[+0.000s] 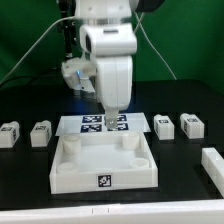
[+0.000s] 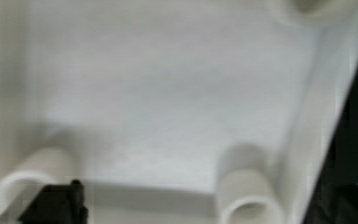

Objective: Assemble one leg

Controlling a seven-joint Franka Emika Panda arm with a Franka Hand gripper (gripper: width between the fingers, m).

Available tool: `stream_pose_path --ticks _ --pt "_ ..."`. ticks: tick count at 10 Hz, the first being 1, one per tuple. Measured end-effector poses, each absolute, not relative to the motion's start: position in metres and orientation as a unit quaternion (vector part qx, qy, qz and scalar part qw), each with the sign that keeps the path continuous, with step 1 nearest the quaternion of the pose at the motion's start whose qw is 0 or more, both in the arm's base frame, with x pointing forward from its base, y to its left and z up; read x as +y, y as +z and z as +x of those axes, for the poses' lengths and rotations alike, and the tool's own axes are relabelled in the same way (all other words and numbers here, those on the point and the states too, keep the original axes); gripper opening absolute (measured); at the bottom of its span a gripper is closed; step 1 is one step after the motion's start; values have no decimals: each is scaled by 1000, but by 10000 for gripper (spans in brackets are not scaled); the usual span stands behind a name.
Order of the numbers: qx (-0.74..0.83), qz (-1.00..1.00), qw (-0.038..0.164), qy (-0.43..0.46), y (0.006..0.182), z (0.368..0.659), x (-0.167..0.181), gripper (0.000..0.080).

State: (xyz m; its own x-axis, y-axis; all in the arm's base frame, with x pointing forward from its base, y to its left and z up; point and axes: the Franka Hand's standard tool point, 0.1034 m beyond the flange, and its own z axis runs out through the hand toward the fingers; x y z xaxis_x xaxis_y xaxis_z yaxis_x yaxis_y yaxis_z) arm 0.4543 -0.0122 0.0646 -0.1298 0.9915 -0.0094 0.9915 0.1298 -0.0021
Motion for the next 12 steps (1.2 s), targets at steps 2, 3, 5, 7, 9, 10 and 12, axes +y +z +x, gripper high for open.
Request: stream_pose_path --ticks 2,3,5,7,9,10,12 --pt "748 663 -8 -6 41 440 -16 650" --pt "745 667 -16 -11 32 435 -19 650" --pt "740 672 -25 -17 22 428 -18 650" --pt "726 687 -28 -20 18 425 -15 650" --pt "725 688 -28 -20 18 425 -17 605" --pt "725 688 -28 -20 18 425 -17 469" --pt "724 689 -29 -21 18 425 -17 334"
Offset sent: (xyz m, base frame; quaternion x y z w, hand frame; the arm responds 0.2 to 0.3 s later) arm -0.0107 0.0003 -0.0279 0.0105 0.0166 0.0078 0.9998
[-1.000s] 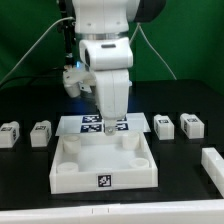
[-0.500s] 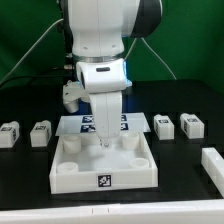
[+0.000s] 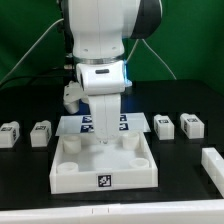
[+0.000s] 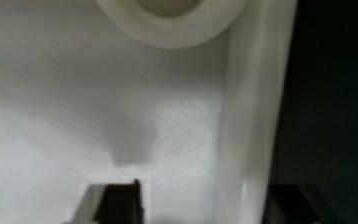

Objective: Assemble one leg

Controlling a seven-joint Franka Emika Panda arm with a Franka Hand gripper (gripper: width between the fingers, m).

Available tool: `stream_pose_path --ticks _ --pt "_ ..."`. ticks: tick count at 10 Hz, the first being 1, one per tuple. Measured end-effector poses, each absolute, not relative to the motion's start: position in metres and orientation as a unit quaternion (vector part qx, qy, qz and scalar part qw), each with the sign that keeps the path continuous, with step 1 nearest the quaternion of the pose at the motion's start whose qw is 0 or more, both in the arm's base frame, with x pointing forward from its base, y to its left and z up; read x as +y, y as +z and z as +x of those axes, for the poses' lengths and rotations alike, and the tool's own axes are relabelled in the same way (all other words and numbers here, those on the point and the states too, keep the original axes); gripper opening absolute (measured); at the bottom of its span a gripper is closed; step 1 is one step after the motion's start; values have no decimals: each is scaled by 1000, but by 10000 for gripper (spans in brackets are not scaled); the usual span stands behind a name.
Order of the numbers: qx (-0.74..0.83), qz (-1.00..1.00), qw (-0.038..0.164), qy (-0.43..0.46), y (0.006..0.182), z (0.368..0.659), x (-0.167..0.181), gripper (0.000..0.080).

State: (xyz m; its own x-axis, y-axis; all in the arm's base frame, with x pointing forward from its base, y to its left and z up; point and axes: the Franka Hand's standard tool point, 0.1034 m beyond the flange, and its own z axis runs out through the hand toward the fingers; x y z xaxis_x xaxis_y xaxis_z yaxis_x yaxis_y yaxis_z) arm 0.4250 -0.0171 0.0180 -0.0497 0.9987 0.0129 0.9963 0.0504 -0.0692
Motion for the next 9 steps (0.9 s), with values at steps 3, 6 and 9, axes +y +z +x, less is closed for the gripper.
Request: stream_pose_path --ticks 3,6,9 --pt "-723 -689 28 20 18 425 -18 58" --pt "-723 -689 28 20 18 425 -18 58" --pt "-723 -689 28 20 18 425 -18 58"
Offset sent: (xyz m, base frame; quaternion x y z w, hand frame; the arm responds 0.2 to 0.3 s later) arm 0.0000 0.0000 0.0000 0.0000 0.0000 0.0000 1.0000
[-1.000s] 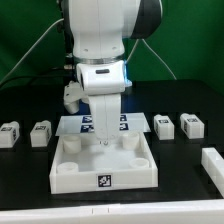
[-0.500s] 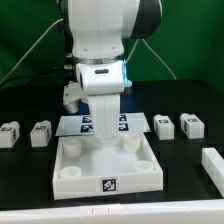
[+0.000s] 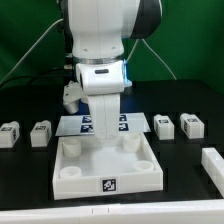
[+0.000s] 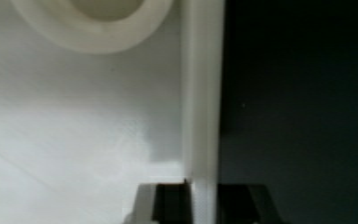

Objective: Assemble one leg

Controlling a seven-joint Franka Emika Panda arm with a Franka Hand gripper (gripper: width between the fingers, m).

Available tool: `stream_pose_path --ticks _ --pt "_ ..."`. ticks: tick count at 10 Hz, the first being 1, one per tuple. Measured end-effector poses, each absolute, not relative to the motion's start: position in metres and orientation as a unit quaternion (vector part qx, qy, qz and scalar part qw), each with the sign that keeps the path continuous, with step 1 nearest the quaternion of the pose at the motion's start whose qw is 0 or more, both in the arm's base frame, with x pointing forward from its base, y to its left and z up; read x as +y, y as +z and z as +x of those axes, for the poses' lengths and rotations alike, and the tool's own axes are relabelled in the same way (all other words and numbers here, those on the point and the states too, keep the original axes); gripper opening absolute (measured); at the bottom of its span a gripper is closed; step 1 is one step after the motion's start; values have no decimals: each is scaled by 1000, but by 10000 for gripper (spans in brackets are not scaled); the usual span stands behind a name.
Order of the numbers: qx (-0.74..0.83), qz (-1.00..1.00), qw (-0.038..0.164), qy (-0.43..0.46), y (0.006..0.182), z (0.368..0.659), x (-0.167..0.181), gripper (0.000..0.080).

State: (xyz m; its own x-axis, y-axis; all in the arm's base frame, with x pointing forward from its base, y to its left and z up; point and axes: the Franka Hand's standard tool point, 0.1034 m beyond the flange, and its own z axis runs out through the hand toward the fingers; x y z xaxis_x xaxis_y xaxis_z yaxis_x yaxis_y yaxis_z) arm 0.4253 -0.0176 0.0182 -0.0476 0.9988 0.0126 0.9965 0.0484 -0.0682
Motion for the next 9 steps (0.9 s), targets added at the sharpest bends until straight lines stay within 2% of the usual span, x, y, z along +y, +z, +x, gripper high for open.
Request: stream_pose_path --ticks 2,4,7,9 --pt "-724 -689 28 20 19 428 -17 59" --pt "-725 -688 24 12 19 452 -7 59" --pt "-708 -705 29 5 20 495 33 60" --pt "-704 -709 40 17 19 496 57 60"
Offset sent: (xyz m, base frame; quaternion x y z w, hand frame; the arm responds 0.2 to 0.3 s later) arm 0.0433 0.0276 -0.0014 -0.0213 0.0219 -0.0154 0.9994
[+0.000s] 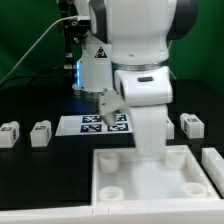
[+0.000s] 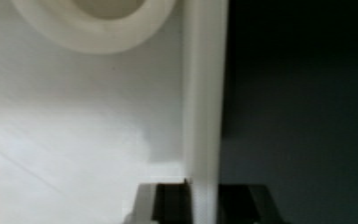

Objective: Assemble one leg

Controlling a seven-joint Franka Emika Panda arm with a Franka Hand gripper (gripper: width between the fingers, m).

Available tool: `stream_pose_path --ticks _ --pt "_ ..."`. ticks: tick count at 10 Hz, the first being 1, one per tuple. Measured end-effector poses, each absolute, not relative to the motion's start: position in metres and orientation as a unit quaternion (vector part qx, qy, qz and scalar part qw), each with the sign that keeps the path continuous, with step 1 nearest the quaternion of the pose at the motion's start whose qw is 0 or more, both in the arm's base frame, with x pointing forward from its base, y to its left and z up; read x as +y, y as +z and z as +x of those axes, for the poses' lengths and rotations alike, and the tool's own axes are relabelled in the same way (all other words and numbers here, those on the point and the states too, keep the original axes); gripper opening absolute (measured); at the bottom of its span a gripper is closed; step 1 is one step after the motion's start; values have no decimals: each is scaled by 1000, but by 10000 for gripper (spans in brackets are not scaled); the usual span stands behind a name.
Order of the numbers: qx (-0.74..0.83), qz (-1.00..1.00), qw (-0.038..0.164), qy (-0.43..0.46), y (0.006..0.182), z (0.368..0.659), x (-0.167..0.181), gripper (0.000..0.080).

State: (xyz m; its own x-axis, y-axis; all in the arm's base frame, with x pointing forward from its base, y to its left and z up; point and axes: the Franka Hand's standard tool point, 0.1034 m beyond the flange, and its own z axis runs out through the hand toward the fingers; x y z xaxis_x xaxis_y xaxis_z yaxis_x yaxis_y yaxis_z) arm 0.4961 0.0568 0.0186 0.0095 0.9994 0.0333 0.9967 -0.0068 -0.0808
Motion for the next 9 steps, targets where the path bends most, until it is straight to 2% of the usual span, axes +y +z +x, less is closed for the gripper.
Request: stream_pose_path --ticks 2,7,8,9 --pt "-703 -709 52 29 18 497 72 61" --pt "-701 -711 48 26 18 496 72 62" --pt "-701 -711 48 27 18 496 71 241" --pt "-701 -711 48 27 18 496 71 378"
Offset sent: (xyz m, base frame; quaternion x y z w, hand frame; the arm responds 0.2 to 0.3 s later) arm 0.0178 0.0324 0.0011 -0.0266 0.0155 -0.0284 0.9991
